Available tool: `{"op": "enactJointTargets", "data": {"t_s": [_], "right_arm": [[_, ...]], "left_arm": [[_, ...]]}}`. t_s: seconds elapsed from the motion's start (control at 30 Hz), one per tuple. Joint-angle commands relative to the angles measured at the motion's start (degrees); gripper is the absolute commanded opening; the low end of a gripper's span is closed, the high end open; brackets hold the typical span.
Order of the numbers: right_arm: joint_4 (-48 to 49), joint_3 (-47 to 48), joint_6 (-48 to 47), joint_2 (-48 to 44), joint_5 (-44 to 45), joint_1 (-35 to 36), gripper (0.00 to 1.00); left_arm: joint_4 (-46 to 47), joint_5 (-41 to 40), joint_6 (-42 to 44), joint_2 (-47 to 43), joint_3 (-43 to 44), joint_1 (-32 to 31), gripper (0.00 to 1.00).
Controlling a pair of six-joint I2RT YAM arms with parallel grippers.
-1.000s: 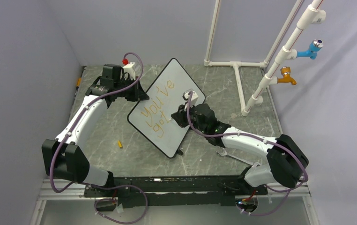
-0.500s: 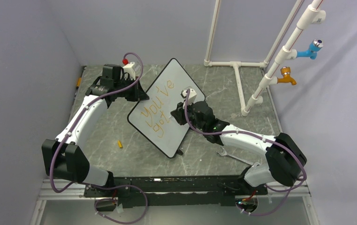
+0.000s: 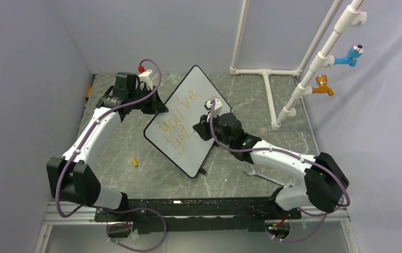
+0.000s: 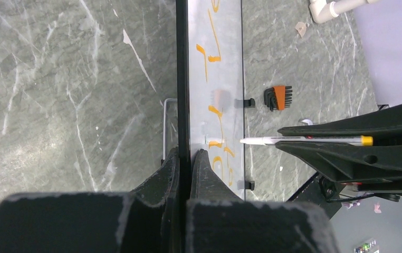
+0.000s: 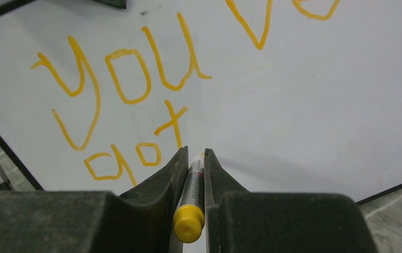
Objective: Write a sentence on the whiteboard
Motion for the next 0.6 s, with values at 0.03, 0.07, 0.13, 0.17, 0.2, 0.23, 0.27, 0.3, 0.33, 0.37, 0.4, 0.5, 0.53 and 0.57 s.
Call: {"op": "enactJointTargets", "data": {"t_s": [0.03, 0.07, 0.13, 0.17, 0.2, 0.23, 0.27, 0.3, 0.33, 0.37, 0.4, 0.5, 0.53, 0.57], "right_arm": [[-0.5, 3.2, -1.6, -5.5, 0.8, 0.2, 0.00], [-0.6, 3.3, -1.7, -5.8, 1.2, 0.2, 0.00], [-0.8, 3.4, -2.1, -6.2, 1.9, 0.2, 0.00], [-0.9, 3.5, -2.2, -6.2, 2.1, 0.2, 0.00], [-0.9, 3.4, -2.3, -6.2, 2.3, 0.2, 0.00], [-0.9, 3.4, -2.3, -6.2, 2.4, 0.2, 0.00], [-0.8, 3.3, -2.3, -6.1, 2.6, 0.2, 0.00], [-0.7, 3.3, -2.4, -6.2, 2.8, 0.1, 0.00], [-0.7, 3.3, -2.4, -6.1, 2.9, 0.1, 0.00], [-0.7, 3.3, -2.5, -6.0, 3.1, 0.1, 0.00], [-0.7, 3.3, -2.6, -5.9, 3.2, 0.1, 0.00], [-0.5, 3.4, -2.7, -5.7, 3.3, -0.2, 0.00], [-0.5, 3.4, -2.7, -5.6, 3.4, -0.3, 0.00], [-0.5, 3.4, -2.7, -5.5, 3.4, -0.5, 0.00]], "left_arm": [[0.2, -8.9, 7.4, -2.0, 0.0, 0.4, 0.00], [0.2, -8.9, 7.4, -2.0, 0.0, 0.4, 0.00], [0.1, -8.8, 7.4, -2.1, -0.1, 0.4, 0.00], [0.2, -8.8, 7.4, -2.1, -0.1, 0.4, 0.00], [0.1, -8.8, 7.4, -2.0, -0.1, 0.4, 0.00], [0.1, -8.7, 7.4, -2.0, -0.1, 0.4, 0.00], [0.0, -8.7, 7.4, -2.0, -0.1, 0.4, 0.00], [0.0, -8.6, 7.4, -2.0, 0.0, 0.4, 0.00], [0.1, -8.6, 7.4, -2.0, -0.1, 0.4, 0.00], [0.0, -8.7, 7.4, -2.1, -0.1, 0.4, 0.00], [0.0, -8.7, 7.4, -2.1, -0.1, 0.4, 0.00], [0.1, -8.6, 7.4, -2.2, -0.1, 0.4, 0.00], [0.1, -8.6, 7.4, -2.2, -0.1, 0.4, 0.00], [0.1, -8.7, 7.4, -2.2, -0.2, 0.3, 0.00]]}}
